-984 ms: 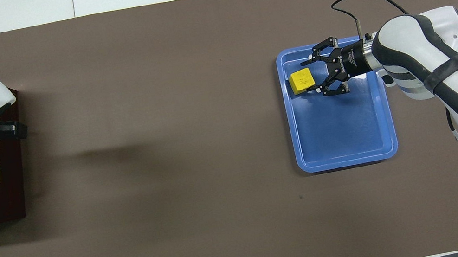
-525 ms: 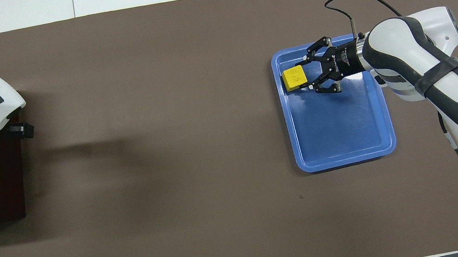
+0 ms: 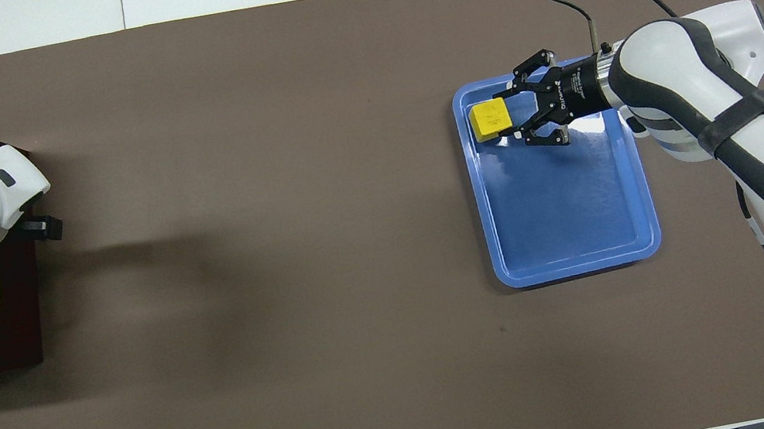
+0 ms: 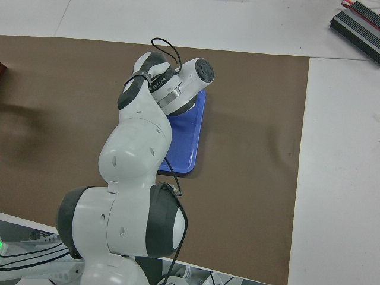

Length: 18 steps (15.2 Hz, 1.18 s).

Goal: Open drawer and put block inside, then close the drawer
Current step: 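Grasp the yellow block with the right gripper while the left gripper grips the drawer handle, then lift the block with the right gripper while the left gripper pulls the drawer open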

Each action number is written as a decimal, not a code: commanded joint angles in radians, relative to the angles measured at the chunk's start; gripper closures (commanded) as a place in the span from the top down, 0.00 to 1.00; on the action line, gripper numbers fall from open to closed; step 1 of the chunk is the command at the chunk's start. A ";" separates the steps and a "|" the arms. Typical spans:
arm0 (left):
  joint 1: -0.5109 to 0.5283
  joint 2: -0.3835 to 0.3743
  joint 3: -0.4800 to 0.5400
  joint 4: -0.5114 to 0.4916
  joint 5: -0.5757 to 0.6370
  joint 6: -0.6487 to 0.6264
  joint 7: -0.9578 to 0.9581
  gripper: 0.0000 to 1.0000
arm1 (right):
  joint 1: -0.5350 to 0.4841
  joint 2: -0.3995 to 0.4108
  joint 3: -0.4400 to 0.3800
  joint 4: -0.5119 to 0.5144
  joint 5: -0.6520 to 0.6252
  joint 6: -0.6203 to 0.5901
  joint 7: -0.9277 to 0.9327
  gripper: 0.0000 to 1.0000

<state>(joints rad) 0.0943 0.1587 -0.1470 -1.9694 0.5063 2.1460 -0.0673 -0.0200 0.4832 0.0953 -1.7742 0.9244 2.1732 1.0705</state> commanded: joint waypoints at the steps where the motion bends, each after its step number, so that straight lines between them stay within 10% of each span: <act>1: 0.008 -0.027 -0.006 -0.045 0.024 0.028 -0.008 1.00 | 0.003 -0.076 -0.005 -0.004 -0.005 -0.053 0.075 0.00; 18: -0.176 -0.030 -0.013 -0.039 -0.100 0.009 -0.019 1.00 | 0.040 -0.317 0.004 0.199 -0.176 -0.412 0.477 0.00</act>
<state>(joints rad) -0.0498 0.1442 -0.1676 -1.9943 0.4282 2.1466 -0.0784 0.0070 0.1682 0.0970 -1.5852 0.7711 1.7738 1.5181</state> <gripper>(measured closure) 0.000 0.436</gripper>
